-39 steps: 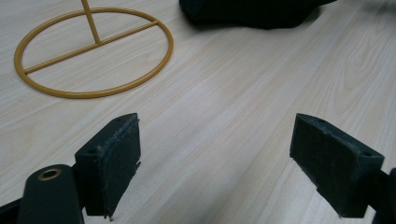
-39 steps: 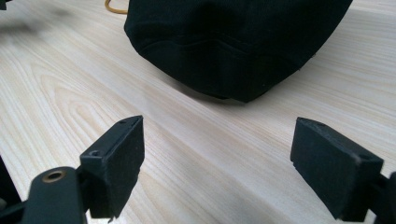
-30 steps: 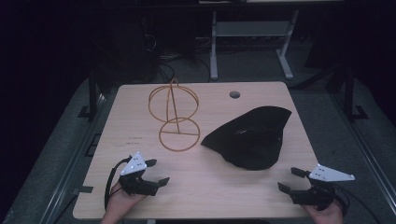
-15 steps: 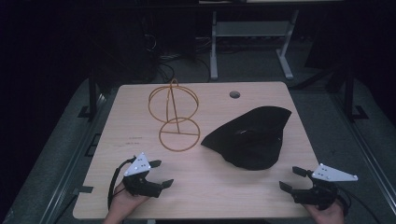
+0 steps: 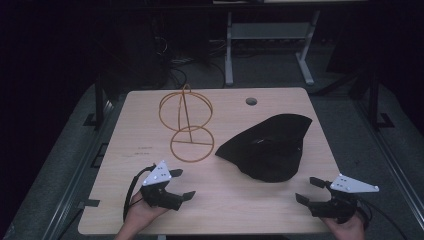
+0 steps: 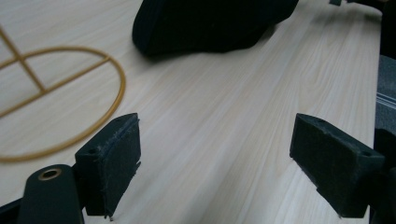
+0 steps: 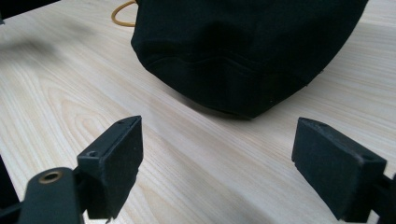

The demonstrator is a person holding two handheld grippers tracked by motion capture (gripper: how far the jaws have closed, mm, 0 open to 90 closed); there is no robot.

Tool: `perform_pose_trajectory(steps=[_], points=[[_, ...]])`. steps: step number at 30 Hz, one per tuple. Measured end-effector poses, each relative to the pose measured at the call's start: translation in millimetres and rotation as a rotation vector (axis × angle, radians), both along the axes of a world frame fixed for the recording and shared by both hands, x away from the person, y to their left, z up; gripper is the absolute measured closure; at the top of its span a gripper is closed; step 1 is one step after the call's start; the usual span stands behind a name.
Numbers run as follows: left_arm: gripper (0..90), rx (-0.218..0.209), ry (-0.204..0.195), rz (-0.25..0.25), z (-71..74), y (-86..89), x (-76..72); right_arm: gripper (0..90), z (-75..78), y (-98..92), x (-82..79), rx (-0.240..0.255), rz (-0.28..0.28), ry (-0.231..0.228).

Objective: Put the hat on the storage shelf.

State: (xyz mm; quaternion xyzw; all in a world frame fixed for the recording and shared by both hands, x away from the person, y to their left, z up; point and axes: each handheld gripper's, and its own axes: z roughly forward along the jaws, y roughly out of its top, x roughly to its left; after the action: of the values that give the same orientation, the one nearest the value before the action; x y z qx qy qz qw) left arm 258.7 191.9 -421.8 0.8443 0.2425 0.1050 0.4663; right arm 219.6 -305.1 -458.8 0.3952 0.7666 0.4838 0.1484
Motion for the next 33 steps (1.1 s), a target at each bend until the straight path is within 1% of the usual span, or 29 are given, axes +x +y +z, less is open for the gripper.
perform_pose_trajectory(steps=[1, 2, 5, 7, 8, 9, 10, 11, 13, 14, 15, 16, 17, 18, 20, 22, 24, 25, 26, 28, 29, 30, 31, 32, 33], points=[[15.8, 0.002, -0.006, -0.012, 2.2, -4.1, 1.0, 15.8, 0.0, 0.6, 0.1, -0.003, 0.0, 0.0], [15.8, 0.002, -0.006, -0.012, 2.2, -4.1, 1.0, 15.8, 0.0, 0.6, 0.1, -0.003, 0.0, 0.0], [15.9, 0.004, -0.033, -0.042, 12.2, -23.2, 6.2, 15.8, -0.4, 1.8, 1.0, -0.006, 0.003, 0.001], [16.1, -0.005, -0.041, -0.049, 17.3, -32.8, 9.7, 15.8, -0.9, 2.4, 1.0, -0.007, 0.005, 0.004], [16.2, -0.005, -0.041, -0.049, 17.3, -32.8, 9.7, 15.9, -1.1, 2.5, 0.9, -0.009, 0.007, 0.004], [16.2, -0.009, -0.048, -0.054, 19.4, -37.6, 11.6, 15.9, -1.1, 2.5, 0.9, -0.009, 0.007, 0.004], [16.4, -0.014, -0.055, -0.061, 22.6, -46.2, 15.4, 15.8, -1.1, 2.2, 0.5, -0.007, 0.007, 0.005], [16.5, -0.014, -0.055, -0.061, 22.6, -46.2, 15.4, 15.8, -1.1, 2.2, 0.5, -0.007, 0.007, 0.005], [16.7, -0.021, -0.061, -0.071, 25.9, -57.4, 21.2, 15.8, -1.0, 0.9, 0.2, -0.003, 0.006, 0.002], [17.1, -0.02, -0.066, -0.076, 28.4, -65.8, 26.9, 15.8, -0.7, 0.5, -0.1, -0.004, 0.005, 0.004], [18.4, -0.02, -0.066, -0.076, 28.4, -65.8, 26.9, 15.8, -0.8, 0.2, -0.1, -0.003, 0.006, -0.001], [18.8, -0.021, -0.066, -0.081, 31.0, -75.2, 34.3, 15.8, -1.0, -0.2, -0.5, -0.002, 0.006, -0.003], [18.8, -0.021, -0.066, -0.081, 31.0, -75.2, 34.3, 15.9, -1.0, -0.4, -0.9, -0.004, 0.005, 0.0], [19.0, -0.008, -0.073, -0.085, 33.1, -85.5, 42.7, 15.8, -1.3, -0.6, -1.3, -0.008, 0.004, 0.0], [19.0, 0.008, -0.08, -0.081, 34.1, -94.1, 50.4, 15.9, -1.4, -0.5, -2.0, -0.005, 0.004, 0.003], [19.1, 0.037, -0.084, -0.081, 33.9, -100.9, 58.1, 15.9, -1.2, -0.2, -2.2, -0.007, 0.005, 0.001], [19.0, 0.043, -0.083, -0.073, 33.3, -103.3, 60.6, 15.9, -1.3, 0.0, -2.3, -0.006, 0.006, 0.0], [19.1, 0.05, -0.078, -0.072, 31.4, -109.1, 67.1, 15.9, -1.4, 0.4, -2.4, -0.007, 0.007, 0.0], [19.5, 0.052, -0.073, -0.074, 30.4, -111.3, 69.9, 15.9, -1.6, 0.6, -2.3, -0.007, 0.009, 0.001], [23.8, 0.051, -0.063, -0.087, 28.8, -114.3, 74.4, 15.9, -1.8, 0.7, -2.1, -0.006, 0.012, 0.002], [26.8, 0.041, -0.049, -0.094, 27.5, -115.9, 76.6, 15.9, -1.8, 0.7, -2.2, -0.006, 0.012, 0.001], [32.4, 0.034, -0.043, -0.102, 26.8, -116.5, 78.1, 15.9, -1.6, 0.7, -2.2, -0.005, 0.011, 0.0], [37.3, 0.026, -0.046, -0.106, 26.3, -116.7, 78.8, 15.9, -1.5, 0.6, -2.2, -0.005, 0.01, -0.002], [44.0, 0.026, -0.046, -0.106, 26.3, -116.7, 78.8, 15.9, -1.5, 0.6, -2.2, -0.005, 0.01, -0.002], [49.9, 0.007, -0.037, -0.124, 26.1, -116.1, 79.8, 15.9, -1.4, 0.5, -2.1, -0.003, 0.01, -0.004]])
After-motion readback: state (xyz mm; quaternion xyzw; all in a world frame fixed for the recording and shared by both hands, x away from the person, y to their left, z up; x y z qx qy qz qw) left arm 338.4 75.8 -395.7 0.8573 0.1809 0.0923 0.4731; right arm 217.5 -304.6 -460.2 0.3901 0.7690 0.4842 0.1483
